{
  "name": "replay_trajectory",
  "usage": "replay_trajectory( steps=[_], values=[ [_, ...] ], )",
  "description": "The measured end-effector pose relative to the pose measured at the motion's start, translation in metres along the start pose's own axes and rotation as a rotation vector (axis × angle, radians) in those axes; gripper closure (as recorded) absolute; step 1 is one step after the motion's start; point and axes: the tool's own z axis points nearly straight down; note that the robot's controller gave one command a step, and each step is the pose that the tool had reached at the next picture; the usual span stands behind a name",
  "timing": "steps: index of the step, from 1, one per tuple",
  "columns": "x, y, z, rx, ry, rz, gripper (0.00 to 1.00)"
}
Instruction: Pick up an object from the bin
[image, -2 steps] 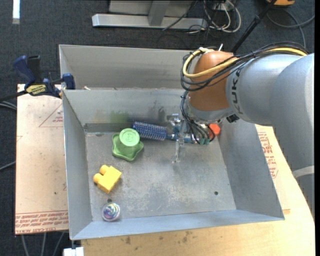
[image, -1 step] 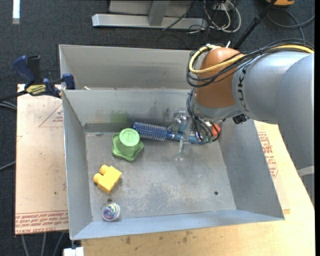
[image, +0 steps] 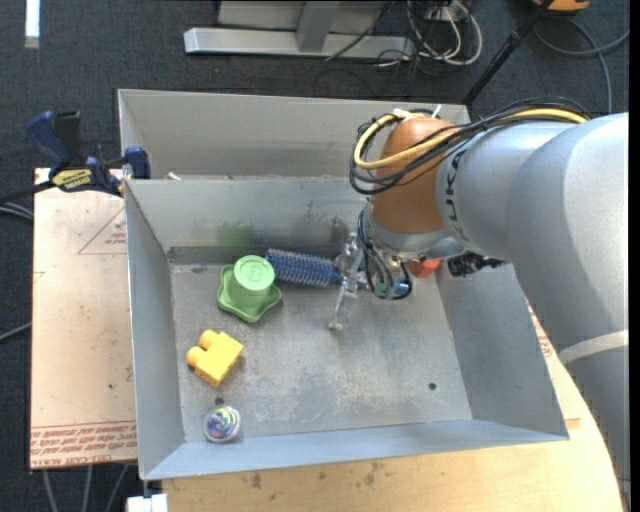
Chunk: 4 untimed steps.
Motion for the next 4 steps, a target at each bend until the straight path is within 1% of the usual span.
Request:
replay_trajectory(
  steps=[1, 2, 3, 4],
  values=[
    [-0.002, 0.001, -0.002, -0.001, -0.005, -0.003, 0.0],
    [-0.003, 0.001, -0.003, -0.001, -0.01, -0.003, 1.0],
    [-0.004, 0.001, -0.04, 0.001, 0.004, -0.005, 1.0],
    [-0.007, 0.002, -0.123, -0.001, 0.0, -0.008, 1.0]
  ],
)
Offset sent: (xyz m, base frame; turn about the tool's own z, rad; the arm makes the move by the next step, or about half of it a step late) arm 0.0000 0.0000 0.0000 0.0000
